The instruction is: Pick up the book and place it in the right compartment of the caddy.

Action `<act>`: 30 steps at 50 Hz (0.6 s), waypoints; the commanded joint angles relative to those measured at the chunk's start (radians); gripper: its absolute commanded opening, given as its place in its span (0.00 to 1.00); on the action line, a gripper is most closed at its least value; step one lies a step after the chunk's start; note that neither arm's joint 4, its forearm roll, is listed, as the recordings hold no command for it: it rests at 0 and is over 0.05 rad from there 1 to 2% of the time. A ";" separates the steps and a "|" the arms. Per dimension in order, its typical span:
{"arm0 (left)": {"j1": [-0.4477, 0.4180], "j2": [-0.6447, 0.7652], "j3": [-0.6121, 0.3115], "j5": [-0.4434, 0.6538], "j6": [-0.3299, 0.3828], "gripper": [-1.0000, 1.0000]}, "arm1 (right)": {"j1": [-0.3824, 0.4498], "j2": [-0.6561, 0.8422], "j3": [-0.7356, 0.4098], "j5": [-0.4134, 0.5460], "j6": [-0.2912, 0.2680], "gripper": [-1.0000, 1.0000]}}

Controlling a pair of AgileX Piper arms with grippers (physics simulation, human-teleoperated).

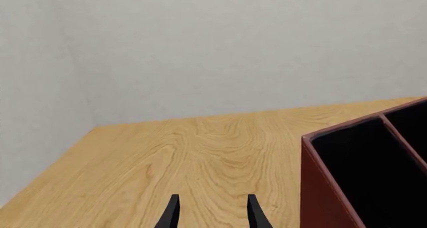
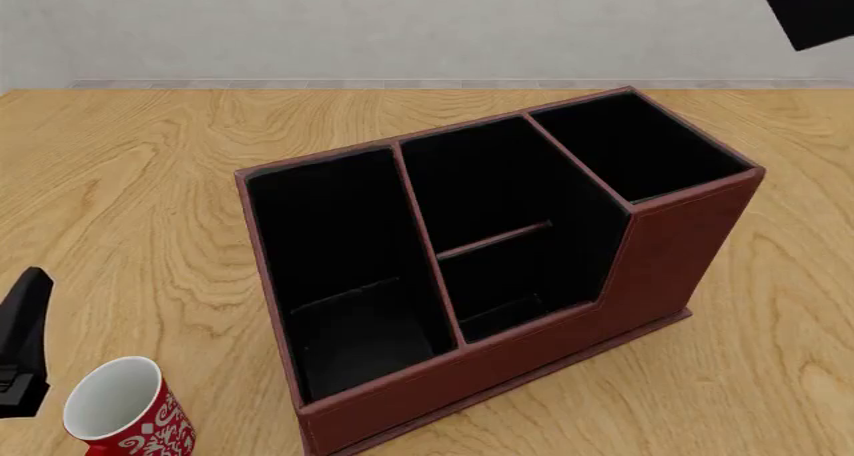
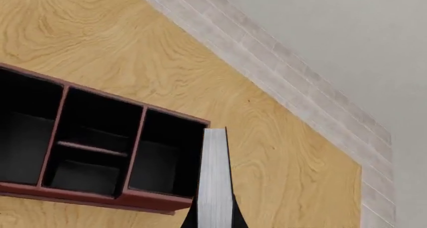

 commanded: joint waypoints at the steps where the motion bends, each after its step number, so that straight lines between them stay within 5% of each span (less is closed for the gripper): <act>1: 0.000 -0.001 0.001 0.004 0.000 1.00 | 0.023 0.052 -0.047 0.000 0.118 0.00; 30: 0.012 -0.002 0.009 0.011 0.004 1.00 | 0.023 0.152 -0.058 0.000 0.148 0.00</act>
